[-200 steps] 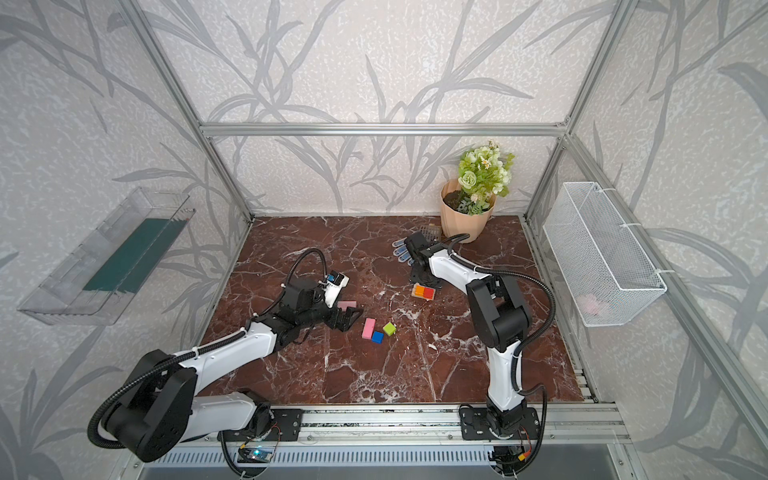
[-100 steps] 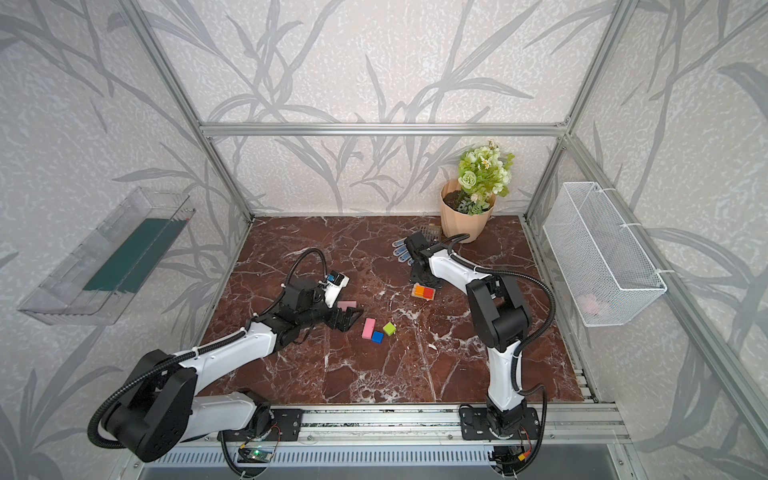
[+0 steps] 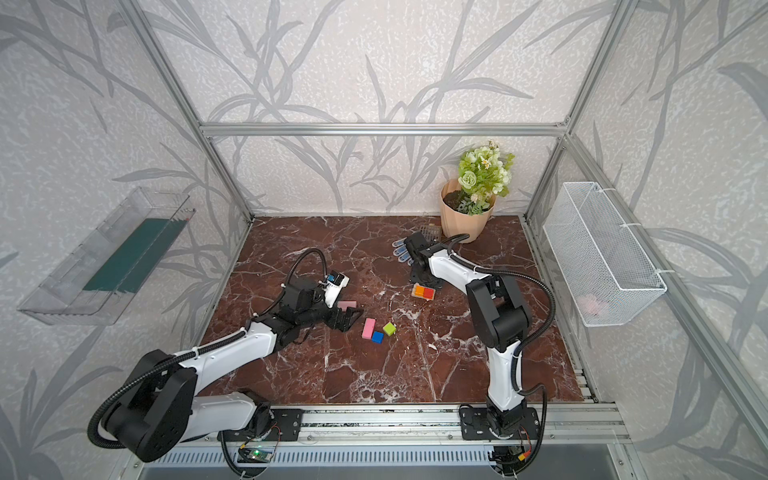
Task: Build the wood block tower
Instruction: 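Hold the pink block pressed on top of the orange and red blocks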
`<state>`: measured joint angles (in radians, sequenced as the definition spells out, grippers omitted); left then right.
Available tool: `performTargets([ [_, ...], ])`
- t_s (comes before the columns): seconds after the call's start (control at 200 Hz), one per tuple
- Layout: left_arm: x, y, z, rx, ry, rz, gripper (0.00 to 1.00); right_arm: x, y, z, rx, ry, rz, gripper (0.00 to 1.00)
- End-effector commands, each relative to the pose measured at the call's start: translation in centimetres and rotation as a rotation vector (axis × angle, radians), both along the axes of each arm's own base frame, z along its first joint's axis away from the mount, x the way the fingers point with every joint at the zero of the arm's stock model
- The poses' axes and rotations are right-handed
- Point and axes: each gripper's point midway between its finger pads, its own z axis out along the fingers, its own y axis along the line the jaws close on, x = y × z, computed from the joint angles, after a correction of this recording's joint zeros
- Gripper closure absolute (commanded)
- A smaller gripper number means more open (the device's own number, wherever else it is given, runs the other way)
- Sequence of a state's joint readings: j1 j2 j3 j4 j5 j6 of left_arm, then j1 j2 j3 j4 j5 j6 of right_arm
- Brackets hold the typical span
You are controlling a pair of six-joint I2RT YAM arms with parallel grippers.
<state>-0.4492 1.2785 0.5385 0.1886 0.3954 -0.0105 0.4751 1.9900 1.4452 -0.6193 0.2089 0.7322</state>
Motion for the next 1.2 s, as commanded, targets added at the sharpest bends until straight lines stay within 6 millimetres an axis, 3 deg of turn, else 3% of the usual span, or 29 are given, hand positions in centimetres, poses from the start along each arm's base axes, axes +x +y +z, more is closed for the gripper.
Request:
performTargets([
  [0.0,-0.11,-0.12,0.47,-0.007,-0.025,-0.022,0.01,-0.27,0.08,1.26,-0.009,-0.014,0.007,0.61],
  [0.36,-0.15,-0.26,0.47,-0.009,-0.022,-0.031,0.01,-0.30,-0.18,1.51,-0.022,-0.021,0.000,0.52],
  [0.61,-0.23,-0.30,0.49,-0.011,-0.022,-0.035,0.01,-0.46,-0.80,1.65,-0.045,-0.025,-0.023,0.52],
  [1.195,-0.33,-0.36,0.47,-0.013,-0.020,-0.041,0.01,-0.28,-0.08,1.24,-0.017,-0.018,-0.008,0.47],
])
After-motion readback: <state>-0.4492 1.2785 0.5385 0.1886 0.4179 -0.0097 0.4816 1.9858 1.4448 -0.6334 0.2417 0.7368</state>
